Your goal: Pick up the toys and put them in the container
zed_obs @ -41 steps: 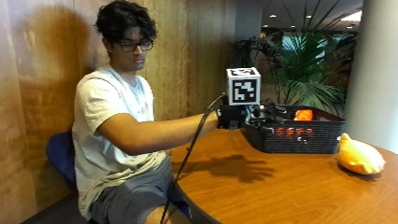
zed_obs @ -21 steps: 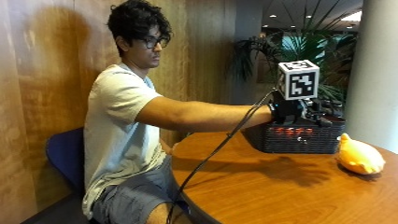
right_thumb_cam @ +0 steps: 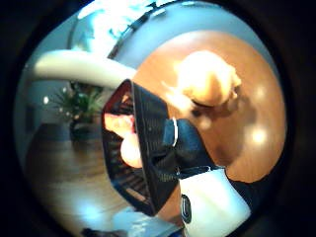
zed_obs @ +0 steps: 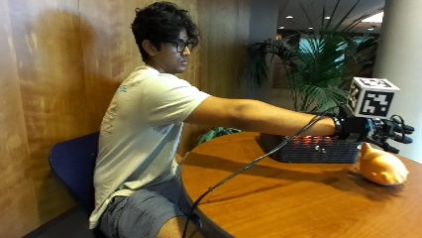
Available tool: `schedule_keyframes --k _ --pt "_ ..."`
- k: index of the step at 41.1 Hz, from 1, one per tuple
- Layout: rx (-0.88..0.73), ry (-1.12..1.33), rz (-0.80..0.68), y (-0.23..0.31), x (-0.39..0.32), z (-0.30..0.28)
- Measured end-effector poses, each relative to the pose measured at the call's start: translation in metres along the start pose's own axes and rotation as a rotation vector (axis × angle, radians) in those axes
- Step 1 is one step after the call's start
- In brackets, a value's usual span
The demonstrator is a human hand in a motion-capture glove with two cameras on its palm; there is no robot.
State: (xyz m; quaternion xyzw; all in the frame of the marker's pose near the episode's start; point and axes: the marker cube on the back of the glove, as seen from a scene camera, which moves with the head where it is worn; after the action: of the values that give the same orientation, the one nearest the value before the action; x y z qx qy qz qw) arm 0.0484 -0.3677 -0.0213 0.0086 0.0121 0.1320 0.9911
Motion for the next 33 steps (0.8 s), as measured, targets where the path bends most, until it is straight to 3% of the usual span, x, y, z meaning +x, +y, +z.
schedule_keyframes --k 14,28,33 --pt "-0.174 -0.026 -0.028 -0.061 -0.029 0.039" --pt "-0.669 0.091 -0.016 -0.082 -0.052 0.119" --pt "-0.573 0.179 -0.075 -0.071 -0.051 0.115"
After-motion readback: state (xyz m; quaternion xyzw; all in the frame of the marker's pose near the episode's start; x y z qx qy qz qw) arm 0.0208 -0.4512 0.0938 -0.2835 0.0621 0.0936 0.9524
